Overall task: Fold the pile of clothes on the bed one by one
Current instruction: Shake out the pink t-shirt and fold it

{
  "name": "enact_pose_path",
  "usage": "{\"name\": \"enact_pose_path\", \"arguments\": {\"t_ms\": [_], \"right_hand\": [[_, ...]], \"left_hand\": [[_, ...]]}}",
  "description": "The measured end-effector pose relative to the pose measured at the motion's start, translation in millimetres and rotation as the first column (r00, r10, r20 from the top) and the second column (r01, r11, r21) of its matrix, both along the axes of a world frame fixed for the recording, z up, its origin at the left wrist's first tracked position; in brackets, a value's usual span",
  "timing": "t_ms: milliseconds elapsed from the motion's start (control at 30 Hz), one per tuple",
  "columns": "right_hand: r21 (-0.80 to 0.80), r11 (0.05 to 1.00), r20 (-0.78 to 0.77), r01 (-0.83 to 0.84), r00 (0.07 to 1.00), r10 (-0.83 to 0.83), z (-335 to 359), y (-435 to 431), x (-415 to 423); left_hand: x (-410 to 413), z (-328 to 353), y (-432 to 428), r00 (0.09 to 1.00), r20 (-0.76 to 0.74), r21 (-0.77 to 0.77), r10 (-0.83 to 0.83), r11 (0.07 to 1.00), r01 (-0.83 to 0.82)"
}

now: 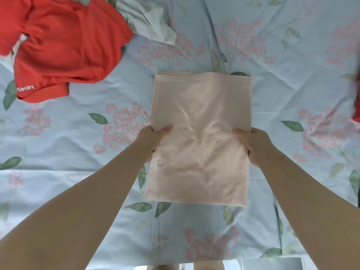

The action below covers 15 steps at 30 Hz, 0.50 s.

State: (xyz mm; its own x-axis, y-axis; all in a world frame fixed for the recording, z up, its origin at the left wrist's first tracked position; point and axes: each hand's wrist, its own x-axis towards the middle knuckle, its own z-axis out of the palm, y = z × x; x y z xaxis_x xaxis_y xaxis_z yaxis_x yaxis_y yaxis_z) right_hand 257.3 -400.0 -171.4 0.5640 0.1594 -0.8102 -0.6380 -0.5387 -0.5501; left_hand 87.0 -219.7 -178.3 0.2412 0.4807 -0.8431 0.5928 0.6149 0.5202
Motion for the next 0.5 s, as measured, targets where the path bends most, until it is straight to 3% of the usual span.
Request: {"name": "enact_pose_path", "arguments": {"t_ms": [267,400,500], "right_hand": [[0.308,0.947,0.025,0.087,0.995,-0.099,108.7,1.4,16.2],[0.35,0.935,0.087,0.059,0.992,-0.095,156.4,-15.5,0.3],[0.277,0.959,0.086,0.063,0.992,-0.09,153.9,-37.5,-19.4]], "left_hand": [[5.3,99.3,17.4,0.973,0.232,0.195,-0.008,0.98,-0.038],[-14.6,141.9,-0.3,0.95,0.307,0.279,-0.054,0.96,-0.036],[-40.5,145.5,-28.3,0.974,0.221,0.287,-0.051,0.958,-0.015]]}}
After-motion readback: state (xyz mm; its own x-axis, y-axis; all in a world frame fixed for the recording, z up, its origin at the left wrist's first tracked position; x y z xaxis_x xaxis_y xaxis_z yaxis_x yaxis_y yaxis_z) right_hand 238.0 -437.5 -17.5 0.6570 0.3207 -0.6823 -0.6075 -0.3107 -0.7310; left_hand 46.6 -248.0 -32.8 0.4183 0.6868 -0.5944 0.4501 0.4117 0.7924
